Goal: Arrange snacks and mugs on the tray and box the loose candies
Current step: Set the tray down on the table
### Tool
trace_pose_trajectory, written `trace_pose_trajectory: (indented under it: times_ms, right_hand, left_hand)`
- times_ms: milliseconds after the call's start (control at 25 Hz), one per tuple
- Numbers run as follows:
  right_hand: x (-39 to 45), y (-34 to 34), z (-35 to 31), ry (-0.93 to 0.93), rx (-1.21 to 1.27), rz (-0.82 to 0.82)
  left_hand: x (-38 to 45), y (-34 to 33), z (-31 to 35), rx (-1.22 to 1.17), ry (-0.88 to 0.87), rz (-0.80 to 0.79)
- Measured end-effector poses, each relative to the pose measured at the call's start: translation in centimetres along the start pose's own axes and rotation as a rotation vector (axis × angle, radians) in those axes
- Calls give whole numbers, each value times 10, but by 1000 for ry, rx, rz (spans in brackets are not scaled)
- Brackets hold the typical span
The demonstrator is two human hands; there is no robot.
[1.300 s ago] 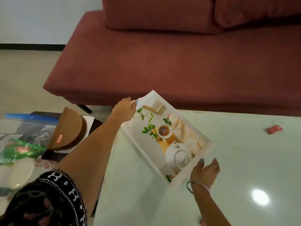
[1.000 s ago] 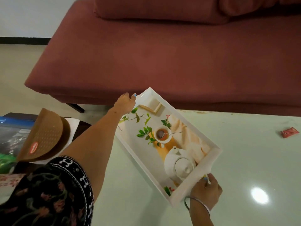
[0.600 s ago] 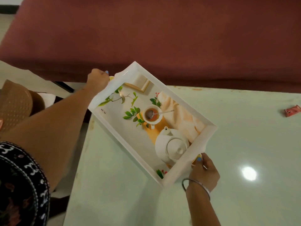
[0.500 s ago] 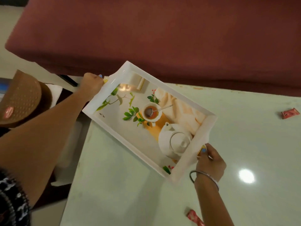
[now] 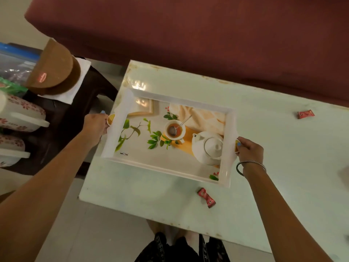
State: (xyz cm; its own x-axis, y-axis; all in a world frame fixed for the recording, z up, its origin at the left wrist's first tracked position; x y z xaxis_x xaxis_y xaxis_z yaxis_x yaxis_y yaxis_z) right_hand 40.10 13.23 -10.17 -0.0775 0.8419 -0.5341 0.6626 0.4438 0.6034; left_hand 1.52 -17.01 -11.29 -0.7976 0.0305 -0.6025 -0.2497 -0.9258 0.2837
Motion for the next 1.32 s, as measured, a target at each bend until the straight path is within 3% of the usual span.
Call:
trace_pose_trajectory:
  times_ms: [520, 880, 960, 1120, 1320]
  right_hand:
    - [5, -9, 34, -9, -19, -32]
    - [7, -9, 31, 15, -141, 50]
    - [3, -3, 18, 37, -188, 102]
    - [-17, 15, -35, 172, -211, 168]
    - [-88, 22, -147, 397, -116, 78]
  left_hand:
    - [-13, -2, -24, 33, 25, -28]
    - [-6, -1, -31, 84, 68, -4]
    - [-10, 3, -26, 210, 26, -1]
    - [-46, 11, 9, 376, -238, -76]
    - [-139, 62, 53, 32, -342, -169]
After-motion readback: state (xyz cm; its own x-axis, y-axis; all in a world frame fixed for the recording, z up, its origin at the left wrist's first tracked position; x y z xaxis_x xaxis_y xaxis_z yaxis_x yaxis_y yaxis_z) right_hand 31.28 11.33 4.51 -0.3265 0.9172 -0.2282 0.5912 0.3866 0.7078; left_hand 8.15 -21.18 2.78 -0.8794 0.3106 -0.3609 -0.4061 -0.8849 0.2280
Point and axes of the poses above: each hand's wrist, its own x-axis towards the middle knuckle, its own y-axis out of the back of the hand, z = x × y, the point moved 8 cm from there along x, towards the middle knuckle, and after that the axes turned 11 degrees about -x, right-handed, at the moved point
